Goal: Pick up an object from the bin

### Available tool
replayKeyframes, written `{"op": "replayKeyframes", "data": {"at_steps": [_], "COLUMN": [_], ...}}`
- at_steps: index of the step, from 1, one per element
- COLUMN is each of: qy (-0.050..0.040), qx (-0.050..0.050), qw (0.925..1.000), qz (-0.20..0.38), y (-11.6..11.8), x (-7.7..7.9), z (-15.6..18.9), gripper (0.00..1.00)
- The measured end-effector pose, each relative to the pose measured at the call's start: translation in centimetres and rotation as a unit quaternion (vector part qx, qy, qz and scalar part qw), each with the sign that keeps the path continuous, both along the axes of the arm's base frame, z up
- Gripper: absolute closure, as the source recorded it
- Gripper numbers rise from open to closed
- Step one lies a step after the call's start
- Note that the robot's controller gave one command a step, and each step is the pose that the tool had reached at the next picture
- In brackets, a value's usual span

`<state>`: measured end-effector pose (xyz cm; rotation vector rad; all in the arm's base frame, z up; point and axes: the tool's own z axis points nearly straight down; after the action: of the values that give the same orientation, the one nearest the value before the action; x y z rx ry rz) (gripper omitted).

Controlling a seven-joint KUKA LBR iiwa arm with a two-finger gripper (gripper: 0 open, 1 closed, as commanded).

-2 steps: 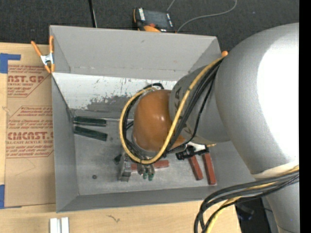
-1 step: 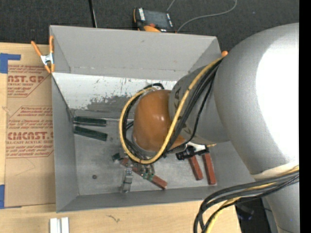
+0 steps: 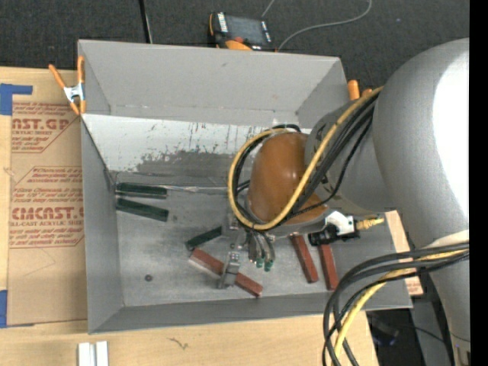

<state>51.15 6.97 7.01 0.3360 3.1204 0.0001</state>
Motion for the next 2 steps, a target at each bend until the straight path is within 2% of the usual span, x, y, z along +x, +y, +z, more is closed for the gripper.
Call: {"op": "replayKeyframes", "data": {"at_steps": [1,2], "qy": [-0.0032,-0.0014], "qx": [0.001,-0.001], "qw": [1.0000,0.9052], "qz": [0.002,0.425], "y": [0.3,4.8], "x": [0.2,0.8], "z": [0.2,0.1], "gripper": [1.00,1.00]}}
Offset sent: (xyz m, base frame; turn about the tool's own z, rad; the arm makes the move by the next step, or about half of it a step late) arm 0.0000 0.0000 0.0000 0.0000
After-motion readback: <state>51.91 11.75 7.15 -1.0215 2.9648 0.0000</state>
